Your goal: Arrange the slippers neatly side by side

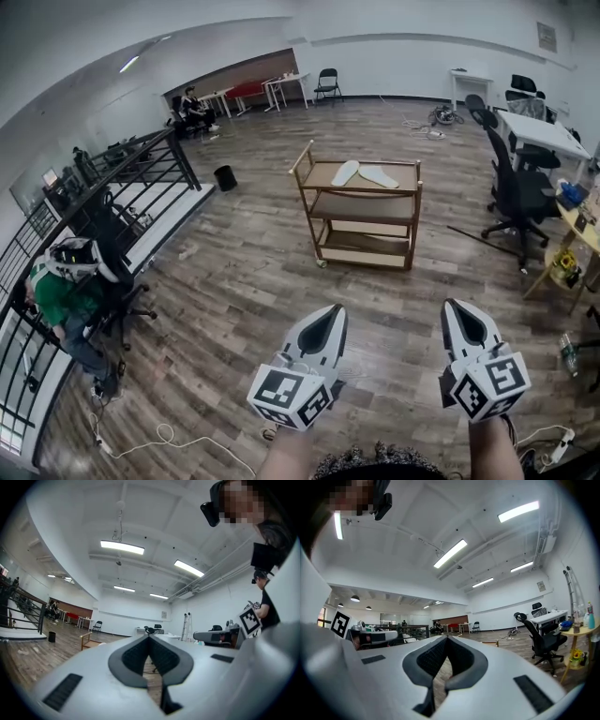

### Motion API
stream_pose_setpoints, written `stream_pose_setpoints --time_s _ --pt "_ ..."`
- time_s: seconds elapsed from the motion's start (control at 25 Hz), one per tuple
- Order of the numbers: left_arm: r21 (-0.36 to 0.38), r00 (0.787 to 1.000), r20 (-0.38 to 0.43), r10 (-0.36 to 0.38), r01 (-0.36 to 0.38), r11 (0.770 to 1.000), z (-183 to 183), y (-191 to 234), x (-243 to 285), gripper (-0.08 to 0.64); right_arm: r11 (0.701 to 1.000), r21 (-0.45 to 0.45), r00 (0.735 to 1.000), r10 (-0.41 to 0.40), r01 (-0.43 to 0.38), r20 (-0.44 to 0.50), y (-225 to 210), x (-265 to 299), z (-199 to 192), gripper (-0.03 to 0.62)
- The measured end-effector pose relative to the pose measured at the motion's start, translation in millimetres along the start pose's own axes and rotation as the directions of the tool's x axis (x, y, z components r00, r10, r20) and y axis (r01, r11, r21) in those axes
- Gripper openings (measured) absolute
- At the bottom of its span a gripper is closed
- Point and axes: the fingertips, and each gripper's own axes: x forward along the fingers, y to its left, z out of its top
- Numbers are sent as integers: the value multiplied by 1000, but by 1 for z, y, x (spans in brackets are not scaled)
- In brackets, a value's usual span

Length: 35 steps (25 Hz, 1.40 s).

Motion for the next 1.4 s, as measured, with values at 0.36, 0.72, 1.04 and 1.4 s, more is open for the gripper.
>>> stream_pose_setpoints --time_s 0.36,0.72,1.04,1.4 --pt "33 1000 -16 -5 5 999 -2 30 -10 -6 1000 27 1000 -8 7 27 23 18 -1 3" --pt "9 999 -31 -35 36 999 -13 63 -12 -6 998 16 998 -56 56 15 30 34 -14 3" --pt "-32 999 -33 27 -28 999 -22 111 15 -6 1000 13 1000 -15 15 -3 17 79 -22 3" --pt "-3 999 -22 40 -40 999 -7 155 114 -6 1000 -14 1000 0 0 6 -36 191 -14 3"
